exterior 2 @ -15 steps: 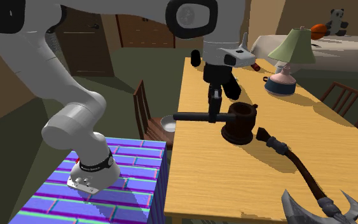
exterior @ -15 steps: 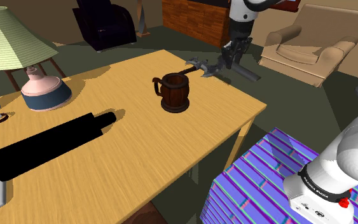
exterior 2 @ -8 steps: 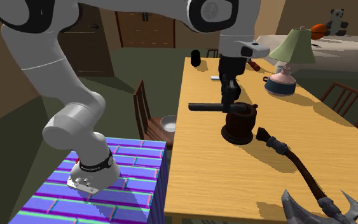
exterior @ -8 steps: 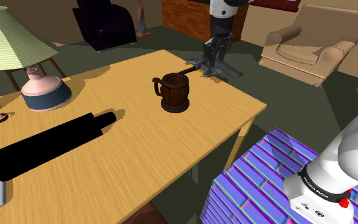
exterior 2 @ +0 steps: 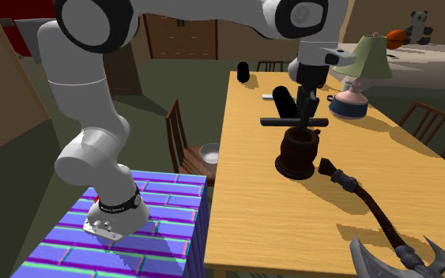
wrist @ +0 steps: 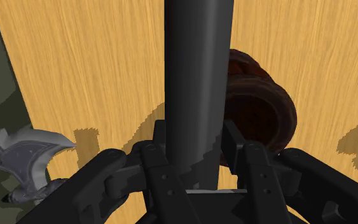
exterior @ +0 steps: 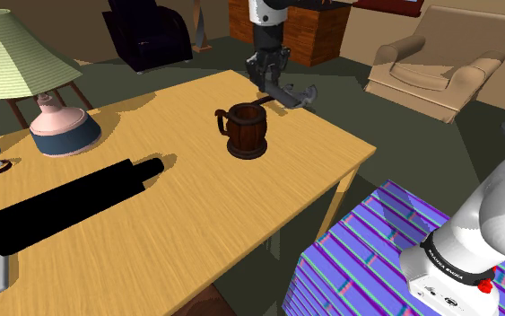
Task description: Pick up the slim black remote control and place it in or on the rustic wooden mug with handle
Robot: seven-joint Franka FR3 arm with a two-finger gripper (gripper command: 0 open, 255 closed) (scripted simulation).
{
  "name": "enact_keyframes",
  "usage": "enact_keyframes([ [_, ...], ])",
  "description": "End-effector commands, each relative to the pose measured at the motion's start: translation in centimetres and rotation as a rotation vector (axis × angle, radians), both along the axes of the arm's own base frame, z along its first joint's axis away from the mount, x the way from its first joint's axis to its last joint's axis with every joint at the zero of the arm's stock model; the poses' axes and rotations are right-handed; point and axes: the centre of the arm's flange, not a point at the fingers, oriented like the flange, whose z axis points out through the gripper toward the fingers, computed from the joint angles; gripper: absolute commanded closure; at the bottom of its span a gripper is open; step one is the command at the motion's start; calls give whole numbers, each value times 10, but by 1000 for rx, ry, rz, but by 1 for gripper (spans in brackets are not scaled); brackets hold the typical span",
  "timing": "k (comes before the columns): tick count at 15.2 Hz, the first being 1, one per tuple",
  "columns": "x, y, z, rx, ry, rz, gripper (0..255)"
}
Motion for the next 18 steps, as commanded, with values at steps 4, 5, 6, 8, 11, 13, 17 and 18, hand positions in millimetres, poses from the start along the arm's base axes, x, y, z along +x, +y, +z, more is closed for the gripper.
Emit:
enact_keyframes([
  [4,44,46,-3,1,0,-1,255],
  [5,54,56,-4,1,0,-1,255],
  [6,65,68,-4,1,0,-1,255],
  [8,65,68,-15,1,0,-1,255],
  [11,65,68,-31,1,0,-1,255],
  [13,65,68,-41,1,0,-1,255],
  [17,65,68,-65,1,0,-1,255],
  [18,65,68,-65,1,0,-1,255],
])
